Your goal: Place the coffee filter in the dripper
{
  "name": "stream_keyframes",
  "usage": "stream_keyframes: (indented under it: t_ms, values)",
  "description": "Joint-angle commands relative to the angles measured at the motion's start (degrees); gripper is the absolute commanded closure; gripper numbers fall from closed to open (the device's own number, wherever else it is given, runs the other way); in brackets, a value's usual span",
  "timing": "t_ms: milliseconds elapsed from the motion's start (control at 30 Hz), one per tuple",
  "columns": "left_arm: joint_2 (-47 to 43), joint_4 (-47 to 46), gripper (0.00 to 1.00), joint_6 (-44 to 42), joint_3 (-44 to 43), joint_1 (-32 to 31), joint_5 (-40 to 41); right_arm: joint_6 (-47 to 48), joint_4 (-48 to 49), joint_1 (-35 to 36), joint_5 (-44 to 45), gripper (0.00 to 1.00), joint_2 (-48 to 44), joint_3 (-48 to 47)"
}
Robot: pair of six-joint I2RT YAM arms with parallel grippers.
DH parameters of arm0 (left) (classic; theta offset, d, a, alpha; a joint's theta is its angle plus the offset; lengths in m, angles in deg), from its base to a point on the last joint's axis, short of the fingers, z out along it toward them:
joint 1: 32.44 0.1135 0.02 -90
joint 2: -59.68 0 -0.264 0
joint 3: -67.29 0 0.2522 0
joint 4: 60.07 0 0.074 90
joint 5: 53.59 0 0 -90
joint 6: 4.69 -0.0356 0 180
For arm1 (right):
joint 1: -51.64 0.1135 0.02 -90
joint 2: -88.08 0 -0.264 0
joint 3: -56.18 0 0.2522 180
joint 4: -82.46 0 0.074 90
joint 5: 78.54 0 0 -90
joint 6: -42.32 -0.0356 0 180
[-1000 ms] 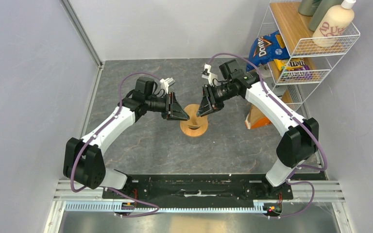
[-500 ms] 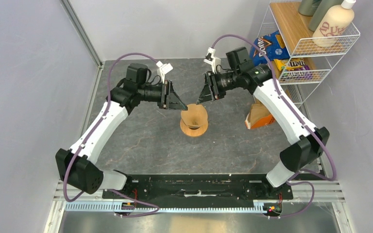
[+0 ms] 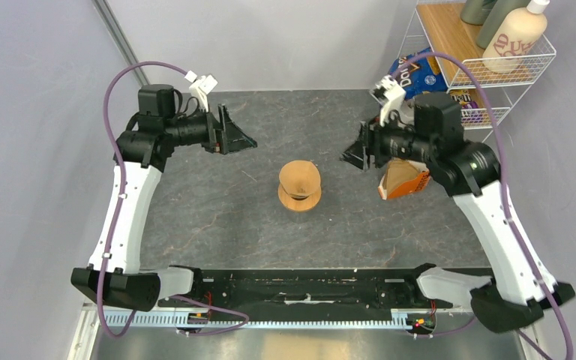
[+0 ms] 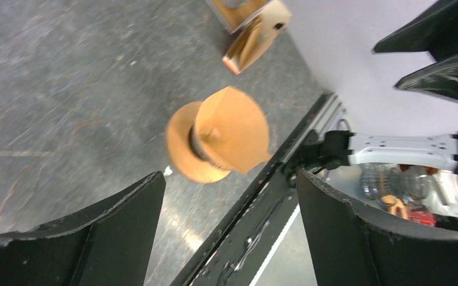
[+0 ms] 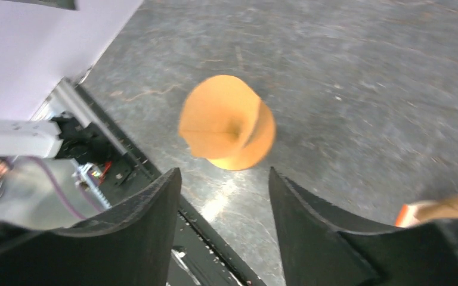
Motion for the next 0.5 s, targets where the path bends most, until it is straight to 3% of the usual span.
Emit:
stream_keyframes:
  t_ms: [0, 167, 267, 467]
  values:
    - [-0.97, 13.37, 0.11, -10.1, -3.23, 1.97, 7.86, -0.92, 0.45, -2.42, 12.32, 0.32, -6.16, 7.93]
    - [-1.03, 18.61, 0.09, -14.39, -0.36, 2.32, 25.53, -2.36, -0.79, -8.72, 15.9, 0.19, -13.15, 16.65]
    - [-3.9, 16.9, 0.08, -17.13, 5.65, 2.32, 31.56, -2.77, -0.65, -12.08, 16.77, 0.03, -16.64, 21.55]
    - [-11.37, 9.19, 0.07, -15.81, 19.76, 2.32, 38.51, -0.92, 1.5, -16.0, 16.89, 0.03, -21.08, 29.3]
